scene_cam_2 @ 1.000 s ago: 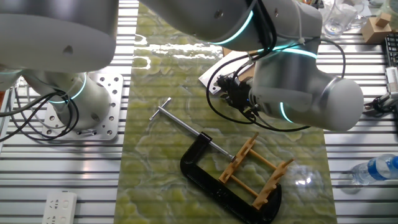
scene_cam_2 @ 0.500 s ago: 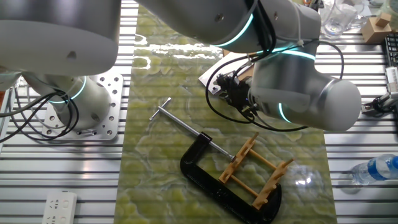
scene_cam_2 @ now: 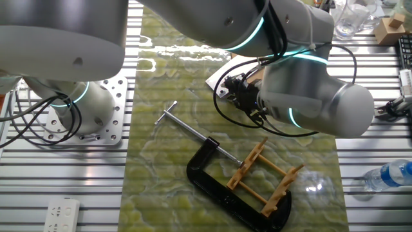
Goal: Put the knife on the knife rack
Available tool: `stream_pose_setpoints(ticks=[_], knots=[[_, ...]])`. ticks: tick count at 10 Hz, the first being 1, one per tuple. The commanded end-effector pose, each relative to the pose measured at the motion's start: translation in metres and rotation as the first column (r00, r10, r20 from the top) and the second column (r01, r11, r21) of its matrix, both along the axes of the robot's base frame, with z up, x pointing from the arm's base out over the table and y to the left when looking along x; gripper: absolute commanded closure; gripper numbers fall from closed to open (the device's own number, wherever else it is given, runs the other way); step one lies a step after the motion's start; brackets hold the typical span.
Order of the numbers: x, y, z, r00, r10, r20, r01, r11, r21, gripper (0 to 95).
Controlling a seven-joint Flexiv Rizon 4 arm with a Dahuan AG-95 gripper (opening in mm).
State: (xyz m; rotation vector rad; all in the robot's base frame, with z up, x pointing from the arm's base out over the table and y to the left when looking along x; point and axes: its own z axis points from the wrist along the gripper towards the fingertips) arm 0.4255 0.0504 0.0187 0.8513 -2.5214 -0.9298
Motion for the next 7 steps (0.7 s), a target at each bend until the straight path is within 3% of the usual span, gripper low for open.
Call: stream_pose_setpoints(ticks=[1,7], knots=[[-0.0019,0.0032,-0.0019,1.0,-0.008,0.003,0.008,1.0,0.003,57.0],[-0.0036,0.0117,0.0006,1.0,-0.023,-0.007,0.023,1.0,0.001,57.0]])
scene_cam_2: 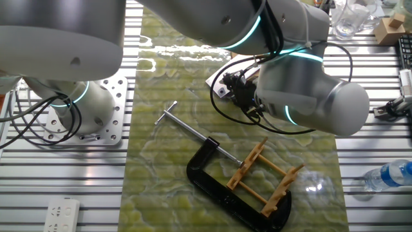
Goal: Put the knife on the knife rack
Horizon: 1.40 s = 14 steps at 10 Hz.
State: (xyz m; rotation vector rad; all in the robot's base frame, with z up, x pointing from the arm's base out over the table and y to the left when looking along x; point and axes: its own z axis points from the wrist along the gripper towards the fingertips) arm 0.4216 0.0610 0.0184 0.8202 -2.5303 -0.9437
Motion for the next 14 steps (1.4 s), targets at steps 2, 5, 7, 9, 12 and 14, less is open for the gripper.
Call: stream_pose_setpoints(ticks=[2,5,7,9,12,14], knots=[[0.0,0.004,0.001,1.0,-0.003,0.0,0.003,1.0,-0.005,76.0],[-0.002,0.011,-0.003,1.0,-0.017,0.004,0.017,1.0,-0.01,76.0],[-0.001,0.013,-0.004,1.0,-0.021,0.004,0.021,1.0,-0.011,76.0],[-0.001,0.014,-0.005,1.0,-0.028,0.004,0.028,1.0,-0.014,76.0],[-0.002,0.015,-0.005,0.999,-0.041,0.001,0.041,0.999,-0.02,76.0],[-0.001,0.016,-0.005,0.999,-0.046,0.002,0.046,0.999,-0.02,76.0]])
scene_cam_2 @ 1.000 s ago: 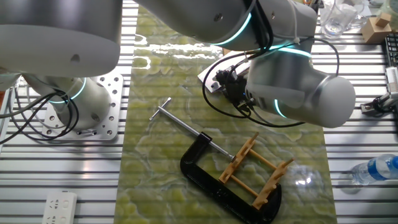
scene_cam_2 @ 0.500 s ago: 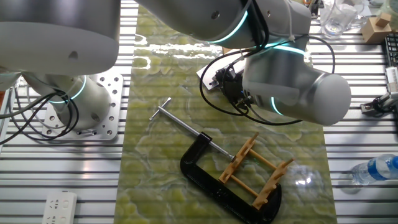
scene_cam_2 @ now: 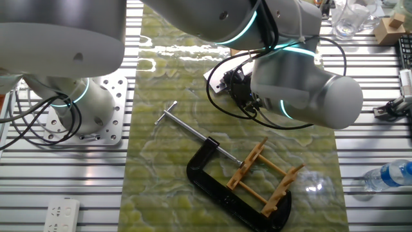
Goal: Put the knife on the knife rack
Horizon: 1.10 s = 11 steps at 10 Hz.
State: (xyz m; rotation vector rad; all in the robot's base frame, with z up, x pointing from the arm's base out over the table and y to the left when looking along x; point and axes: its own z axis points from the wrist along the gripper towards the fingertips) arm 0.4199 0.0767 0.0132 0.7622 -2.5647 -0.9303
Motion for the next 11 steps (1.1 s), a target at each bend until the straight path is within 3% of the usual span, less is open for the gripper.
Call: stream_pose_setpoints(ticks=[1,2,6,11], knots=[[0.0,0.0,0.0,1.0,-0.004,0.0,0.004,1.0,-0.001,76.0],[0.0,0.001,0.0,1.0,-0.007,0.0,0.007,1.0,-0.003,95.0],[0.0,0.003,0.002,1.0,-0.022,-0.013,0.022,1.0,0.004,95.0],[0.001,0.006,0.011,0.999,-0.041,-0.018,0.04,0.999,-0.024,95.0]])
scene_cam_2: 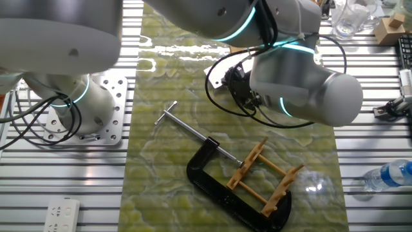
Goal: Put the knife on the knife rack
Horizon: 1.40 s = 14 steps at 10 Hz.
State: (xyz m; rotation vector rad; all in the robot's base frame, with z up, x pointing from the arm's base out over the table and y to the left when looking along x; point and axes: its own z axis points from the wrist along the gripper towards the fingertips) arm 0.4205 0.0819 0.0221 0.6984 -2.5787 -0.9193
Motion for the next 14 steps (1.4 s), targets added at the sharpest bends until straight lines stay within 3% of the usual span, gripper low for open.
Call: stream_pose_setpoints(ticks=[1,7,9,14], knots=[[0.001,0.001,0.003,1.0,-0.003,-0.003,0.003,1.0,-0.007,95.0],[0.0,0.004,0.015,1.0,-0.019,0.009,0.02,0.998,-0.058,95.0],[0.0,0.004,0.016,1.0,-0.021,0.012,0.022,0.998,-0.057,95.0],[-0.001,0.01,0.036,0.999,-0.047,0.009,0.048,0.996,-0.08,95.0]])
